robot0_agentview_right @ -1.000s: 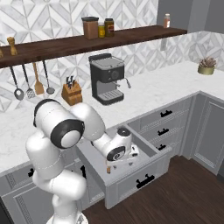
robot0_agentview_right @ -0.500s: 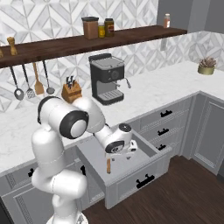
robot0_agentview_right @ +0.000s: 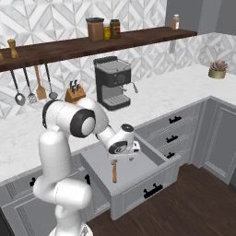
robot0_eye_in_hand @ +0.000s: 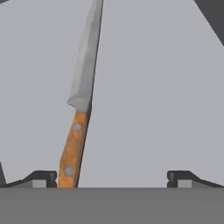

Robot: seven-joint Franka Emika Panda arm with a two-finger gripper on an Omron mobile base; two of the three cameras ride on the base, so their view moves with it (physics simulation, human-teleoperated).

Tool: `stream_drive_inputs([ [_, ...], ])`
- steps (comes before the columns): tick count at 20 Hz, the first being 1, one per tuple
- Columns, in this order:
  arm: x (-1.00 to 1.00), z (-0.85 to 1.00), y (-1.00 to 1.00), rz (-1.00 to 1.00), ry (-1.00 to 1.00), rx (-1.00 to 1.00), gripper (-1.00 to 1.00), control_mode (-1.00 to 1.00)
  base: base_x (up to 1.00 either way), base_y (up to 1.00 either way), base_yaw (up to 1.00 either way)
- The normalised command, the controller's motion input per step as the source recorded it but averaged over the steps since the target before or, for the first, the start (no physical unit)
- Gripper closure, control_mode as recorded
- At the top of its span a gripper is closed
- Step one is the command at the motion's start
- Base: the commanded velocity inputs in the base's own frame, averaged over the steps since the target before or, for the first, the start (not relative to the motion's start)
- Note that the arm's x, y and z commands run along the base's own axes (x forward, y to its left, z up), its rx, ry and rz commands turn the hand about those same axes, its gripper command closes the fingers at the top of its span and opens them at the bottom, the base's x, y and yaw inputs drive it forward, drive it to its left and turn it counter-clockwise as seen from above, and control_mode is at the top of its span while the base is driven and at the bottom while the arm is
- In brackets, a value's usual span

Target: Pick up the knife from the drawer and place it on the cutting board. Then place the meat from the plate to the cutting board.

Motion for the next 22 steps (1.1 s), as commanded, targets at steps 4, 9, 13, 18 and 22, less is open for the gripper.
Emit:
stream_drive_inputs([
  [4, 0.0, -0.03, 0.63, 0.0, 0.0, 0.0, -1.0, -1.0, 0.0, 0.0, 0.0],
  [9, 0.0, -0.06, 0.46, -0.01, 0.0, -0.04, -1.0, -1.0, 0.0, 0.0, 0.0],
  [13, -0.06, -0.11, 0.11, -0.04, 0.0, -0.04, -1.0, -1.0, 0.0, 0.0, 0.0],
  [18, -0.1, -0.11, -0.01, -0.05, 0.0, 0.0, -1.0, -1.0, 0.0, 0.0, 0.0],
  [22, 0.0, -0.19, -0.05, -0.01, 0.0, 0.0, -1.0, -1.0, 0.0, 0.0, 0.0],
])
